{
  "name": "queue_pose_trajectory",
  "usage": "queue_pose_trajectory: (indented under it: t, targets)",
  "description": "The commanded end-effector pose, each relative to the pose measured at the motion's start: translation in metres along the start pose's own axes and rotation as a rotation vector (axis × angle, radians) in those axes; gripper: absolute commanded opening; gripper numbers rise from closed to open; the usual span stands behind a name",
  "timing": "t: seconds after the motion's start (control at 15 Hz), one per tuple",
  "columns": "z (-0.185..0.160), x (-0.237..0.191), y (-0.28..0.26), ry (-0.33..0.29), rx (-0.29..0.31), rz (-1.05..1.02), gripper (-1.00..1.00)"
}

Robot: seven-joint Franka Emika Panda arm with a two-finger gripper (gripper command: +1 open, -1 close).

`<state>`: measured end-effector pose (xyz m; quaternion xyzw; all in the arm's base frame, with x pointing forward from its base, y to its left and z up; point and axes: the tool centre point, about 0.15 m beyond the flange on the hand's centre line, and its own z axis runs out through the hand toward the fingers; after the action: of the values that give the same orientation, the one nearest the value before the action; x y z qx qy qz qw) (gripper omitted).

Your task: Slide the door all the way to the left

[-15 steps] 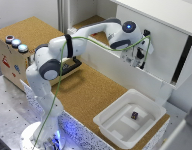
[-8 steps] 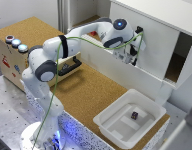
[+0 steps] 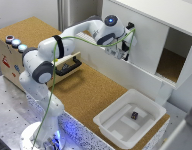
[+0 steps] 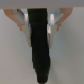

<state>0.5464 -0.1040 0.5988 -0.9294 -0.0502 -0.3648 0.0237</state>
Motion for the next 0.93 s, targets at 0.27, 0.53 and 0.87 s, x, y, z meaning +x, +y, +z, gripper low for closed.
queue_pose_trajectory:
  t: [0.27, 0.53, 0.87]
  targets:
    - [-0.031, -0.062, -0.142, 0.081, -0.111, 0.000, -1.00]
    - [-0.025, -0.063, -0.192, 0.071, -0.069, -0.052, -1.00]
    - [-0.024, -0.062, -0.243, 0.070, -0.011, -0.104, -1.00]
